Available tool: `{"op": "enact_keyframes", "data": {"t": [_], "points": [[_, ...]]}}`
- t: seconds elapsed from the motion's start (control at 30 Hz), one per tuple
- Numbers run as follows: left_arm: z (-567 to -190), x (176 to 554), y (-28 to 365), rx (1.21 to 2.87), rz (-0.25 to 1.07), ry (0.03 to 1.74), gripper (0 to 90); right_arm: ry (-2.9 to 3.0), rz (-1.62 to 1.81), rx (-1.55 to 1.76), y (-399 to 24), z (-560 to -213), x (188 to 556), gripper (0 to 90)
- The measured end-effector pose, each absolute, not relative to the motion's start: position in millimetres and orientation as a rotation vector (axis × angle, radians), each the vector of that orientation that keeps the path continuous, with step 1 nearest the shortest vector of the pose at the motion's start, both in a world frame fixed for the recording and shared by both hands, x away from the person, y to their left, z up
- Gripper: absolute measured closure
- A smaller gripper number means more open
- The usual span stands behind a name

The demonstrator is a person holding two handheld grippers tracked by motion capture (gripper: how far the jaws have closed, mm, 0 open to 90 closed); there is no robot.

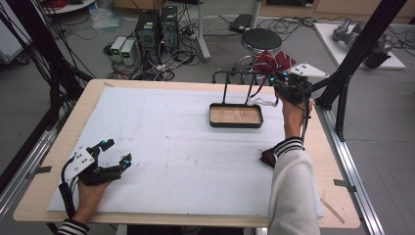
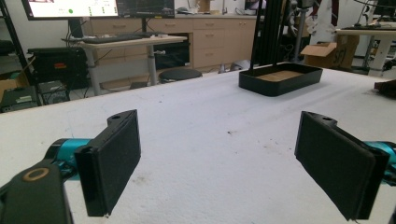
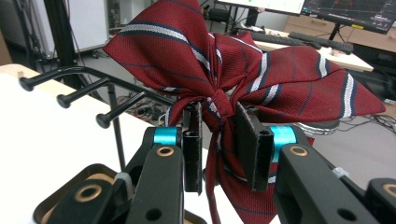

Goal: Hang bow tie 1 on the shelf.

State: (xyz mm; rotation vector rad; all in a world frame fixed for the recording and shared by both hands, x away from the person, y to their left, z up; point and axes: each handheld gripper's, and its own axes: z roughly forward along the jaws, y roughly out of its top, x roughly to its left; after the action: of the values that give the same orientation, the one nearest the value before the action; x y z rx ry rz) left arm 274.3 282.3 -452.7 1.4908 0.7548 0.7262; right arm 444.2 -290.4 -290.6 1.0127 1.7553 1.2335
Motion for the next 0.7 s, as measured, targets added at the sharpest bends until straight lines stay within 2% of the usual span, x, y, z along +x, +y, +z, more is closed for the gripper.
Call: {"op": "enact_keyframes", "data": {"t": [0.7], "points": [[-452.7,274.4,283.0,1.490,0.723,0.754,14.7,1.766,1.158,1.140,-313.3,-306.7,458.0,72.3]]}}
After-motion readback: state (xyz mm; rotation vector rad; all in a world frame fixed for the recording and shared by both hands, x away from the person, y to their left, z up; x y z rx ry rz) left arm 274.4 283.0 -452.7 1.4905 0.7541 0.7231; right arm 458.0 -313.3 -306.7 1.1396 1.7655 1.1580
